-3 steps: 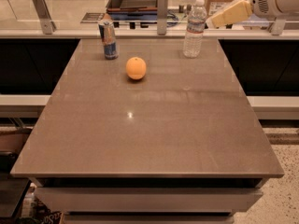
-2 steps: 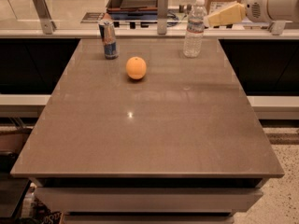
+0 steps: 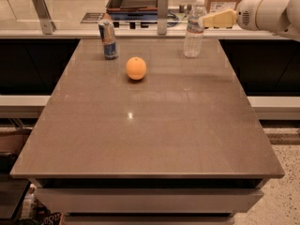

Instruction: Pick water bottle

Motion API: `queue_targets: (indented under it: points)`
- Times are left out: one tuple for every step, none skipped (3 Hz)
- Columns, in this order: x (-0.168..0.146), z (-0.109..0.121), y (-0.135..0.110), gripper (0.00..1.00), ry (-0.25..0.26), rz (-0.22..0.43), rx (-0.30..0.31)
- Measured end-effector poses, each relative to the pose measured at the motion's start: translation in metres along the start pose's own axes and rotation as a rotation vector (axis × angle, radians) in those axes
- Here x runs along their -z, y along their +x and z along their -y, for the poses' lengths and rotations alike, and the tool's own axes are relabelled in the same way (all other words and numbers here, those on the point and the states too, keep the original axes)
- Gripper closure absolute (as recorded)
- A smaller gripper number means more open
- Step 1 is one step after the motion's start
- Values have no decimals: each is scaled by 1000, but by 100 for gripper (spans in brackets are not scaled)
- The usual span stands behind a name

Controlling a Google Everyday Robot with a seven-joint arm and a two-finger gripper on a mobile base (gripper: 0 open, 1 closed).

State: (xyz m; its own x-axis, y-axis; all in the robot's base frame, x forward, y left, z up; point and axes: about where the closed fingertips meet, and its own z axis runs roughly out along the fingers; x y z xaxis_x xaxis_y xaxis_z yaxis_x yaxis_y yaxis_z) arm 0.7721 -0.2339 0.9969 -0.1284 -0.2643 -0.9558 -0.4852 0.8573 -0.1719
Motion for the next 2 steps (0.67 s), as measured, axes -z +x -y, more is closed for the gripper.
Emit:
queue_targets:
  points:
    - [-23, -7, 10, 0, -38, 23, -55]
    - [-46, -21, 24, 0, -91, 27, -107]
